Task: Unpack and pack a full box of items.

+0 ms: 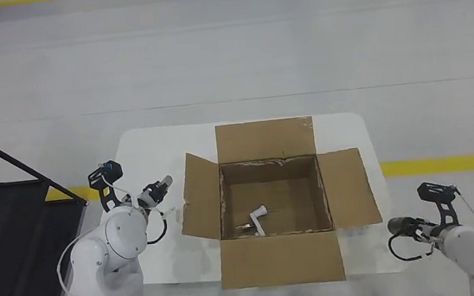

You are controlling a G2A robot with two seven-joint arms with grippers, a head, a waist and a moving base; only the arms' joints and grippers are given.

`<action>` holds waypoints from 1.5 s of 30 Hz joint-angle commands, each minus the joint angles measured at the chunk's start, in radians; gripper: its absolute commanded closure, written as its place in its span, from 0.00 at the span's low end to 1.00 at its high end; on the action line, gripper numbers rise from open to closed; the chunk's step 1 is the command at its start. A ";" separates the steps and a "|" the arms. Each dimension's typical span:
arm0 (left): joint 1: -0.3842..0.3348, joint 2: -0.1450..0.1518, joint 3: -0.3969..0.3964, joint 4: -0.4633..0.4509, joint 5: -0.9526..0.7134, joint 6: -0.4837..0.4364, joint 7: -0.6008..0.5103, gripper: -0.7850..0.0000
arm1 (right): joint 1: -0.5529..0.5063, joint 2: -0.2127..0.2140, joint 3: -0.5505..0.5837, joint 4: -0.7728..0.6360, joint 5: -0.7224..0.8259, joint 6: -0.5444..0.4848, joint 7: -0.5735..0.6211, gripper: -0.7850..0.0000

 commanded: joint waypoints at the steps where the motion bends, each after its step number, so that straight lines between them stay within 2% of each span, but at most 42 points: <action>1: 0.000 0.000 0.000 0.000 0.000 0.000 0.000 0.00 | 0.025 0.002 -0.016 0.028 0.002 -0.006 0.028 1.00; 11: 0.000 0.000 0.000 0.000 0.000 0.000 0.000 0.00 | 0.140 0.009 -0.096 0.166 -0.030 -0.022 0.101 1.00; 22: 0.000 0.000 0.000 0.000 0.000 0.000 0.000 0.00 | 0.210 0.016 -0.142 0.251 -0.060 -0.026 0.129 1.00; 24: 0.000 0.000 0.000 0.000 0.000 0.000 0.000 0.00 | 0.217 0.016 -0.149 0.259 -0.061 -0.026 0.131 0.97; 26: 0.000 0.000 0.000 0.000 0.000 0.000 0.000 0.00 | 0.222 0.017 -0.157 0.267 -0.069 -0.026 0.134 0.82; 27: 0.000 0.000 0.000 0.000 0.000 0.000 0.000 0.00 | 0.224 0.018 -0.160 0.270 -0.070 -0.026 0.135 0.78; 30: 0.000 0.000 0.000 0.000 0.000 0.000 0.000 0.00 | 0.231 0.019 -0.166 0.279 -0.073 -0.026 0.135 0.73; 39: 0.000 0.000 0.000 0.000 0.000 0.000 0.000 0.00 | 0.233 0.024 -0.164 0.264 -0.086 -0.020 0.133 0.52; 41: 0.000 0.000 0.000 0.000 0.000 0.000 0.000 0.00 | 0.217 0.026 -0.151 0.229 -0.083 -0.015 0.130 0.30; 42: 0.000 0.000 0.000 0.000 0.000 0.000 0.000 0.00 | 0.206 0.027 -0.140 0.201 -0.081 -0.013 0.128 0.15; 45: 0.000 0.000 0.000 0.000 0.000 0.000 0.000 0.00 | 0.158 0.030 -0.098 0.100 -0.079 0.003 0.117 0.02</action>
